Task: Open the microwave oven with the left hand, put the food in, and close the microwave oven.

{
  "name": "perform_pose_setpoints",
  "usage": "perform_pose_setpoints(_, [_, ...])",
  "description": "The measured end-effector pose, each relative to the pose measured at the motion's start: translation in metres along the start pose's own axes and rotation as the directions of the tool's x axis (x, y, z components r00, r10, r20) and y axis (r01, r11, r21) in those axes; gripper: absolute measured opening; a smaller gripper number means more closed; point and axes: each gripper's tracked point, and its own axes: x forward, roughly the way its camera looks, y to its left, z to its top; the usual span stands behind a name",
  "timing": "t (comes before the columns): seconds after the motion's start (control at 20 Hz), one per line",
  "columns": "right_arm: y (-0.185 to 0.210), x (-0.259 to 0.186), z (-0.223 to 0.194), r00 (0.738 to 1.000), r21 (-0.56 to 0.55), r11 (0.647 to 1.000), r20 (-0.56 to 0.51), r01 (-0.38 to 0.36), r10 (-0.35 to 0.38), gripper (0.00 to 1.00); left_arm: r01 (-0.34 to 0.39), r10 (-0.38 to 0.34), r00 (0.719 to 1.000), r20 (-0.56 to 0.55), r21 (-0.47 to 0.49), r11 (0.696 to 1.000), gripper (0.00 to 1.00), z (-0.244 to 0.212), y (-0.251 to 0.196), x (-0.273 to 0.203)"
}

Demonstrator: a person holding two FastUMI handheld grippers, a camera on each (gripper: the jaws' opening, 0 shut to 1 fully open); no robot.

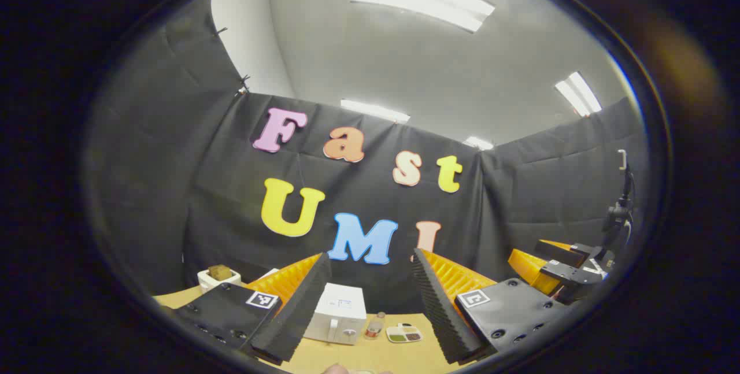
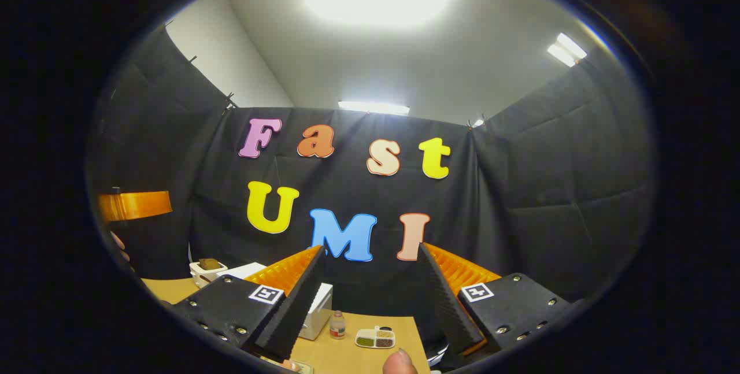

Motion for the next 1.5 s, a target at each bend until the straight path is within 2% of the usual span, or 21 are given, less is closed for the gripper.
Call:
perform_pose_setpoints(0.1, [-0.016,0.005,-0.002,0.999,-0.043,0.998,0.03,0.037,-0.036,0.94,-0.024,0.024,1.0,-0.019,-0.019,1.0,0.93,-0.007,-0.003,0.007])
perform_pose_setpoints(0.25, [-0.021,0.008,-0.015,1.0,-0.079,0.997,0.021,0.025,-0.024,0.94,-0.063,0.063,0.998,0.003,-0.04,0.997,0.93,-0.005,-0.006,0.003])
perform_pose_setpoints(0.4, [-0.024,0.01,-0.024,1.0,-0.048,0.999,0.014,-0.003,0.004,0.94,-0.125,0.122,0.99,0.068,0.052,0.991,0.9,0.015,-0.012,-0.006])
perform_pose_setpoints(0.55, [-0.027,0.008,-0.02,0.999,-0.083,0.997,0.046,-0.005,0.009,0.93,-0.18,0.168,0.982,0.089,0.142,0.973,0.9,0.015,-0.017,-0.011])
perform_pose_setpoints(0.65, [-0.024,0.003,-0.022,0.999,-0.074,0.997,0.044,-0.018,0.021,0.94,-0.188,0.183,0.982,0.044,0.148,0.971,0.88,-0.002,-0.021,-0.009])
perform_pose_setpoints(0.8, [-0.03,-0.003,-0.024,0.999,-0.049,0.999,0.031,-0.013,0.014,0.93,-0.209,0.202,0.976,0.074,0.102,0.973,0.87,0.008,-0.019,-0.011])
perform_pose_setpoints(0.9, [-0.03,-0.003,-0.027,1.0,-0.046,0.999,0.022,-0.021,0.022,0.93,-0.237,0.227,0.97,0.086,0.13,0.963,0.87,0.005,-0.01,-0.012])
perform_pose_setpoints(1.05, [-0.028,-0.005,-0.03,1.0,-0.043,0.999,0.003,-0.015,0.015,0.93,-0.282,0.281,0.959,0.03,0.197,0.939,0.83,-0.021,0.007,-0.006])
perform_pose_setpoints(1.15, [-0.024,-0.006,-0.033,1.0,-0.061,0.998,-0.011,-0.014,0.013,0.93,-0.278,0.28,0.96,0.026,0.245,0.929,0.8,-0.032,0.009,0.005])
perform_pose_setpoints(1.2, [-0.024,-0.004,-0.035,1.0,-0.067,0.998,-0.017,-0.006,0.005,0.93,-0.273,0.276,0.961,0.026,0.276,0.922,0.85,-0.04,0.011,0.011])
perform_pose_setpoints(1.25, [-0.021,-0.003,-0.036,1.0,-0.069,0.998,-0.025,0.001,-0.003,0.93,-0.258,0.265,0.964,0.019,0.301,0.918,0.8,-0.049,0.012,0.018])
perform_pose_setpoints(1.5, [-0.004,0.012,-0.047,0.995,-0.103,0.993,-0.078,0.054,-0.062,0.93,-0.17,0.207,0.976,-0.063,0.368,0.914,0.79,-0.104,0.026,0.061])
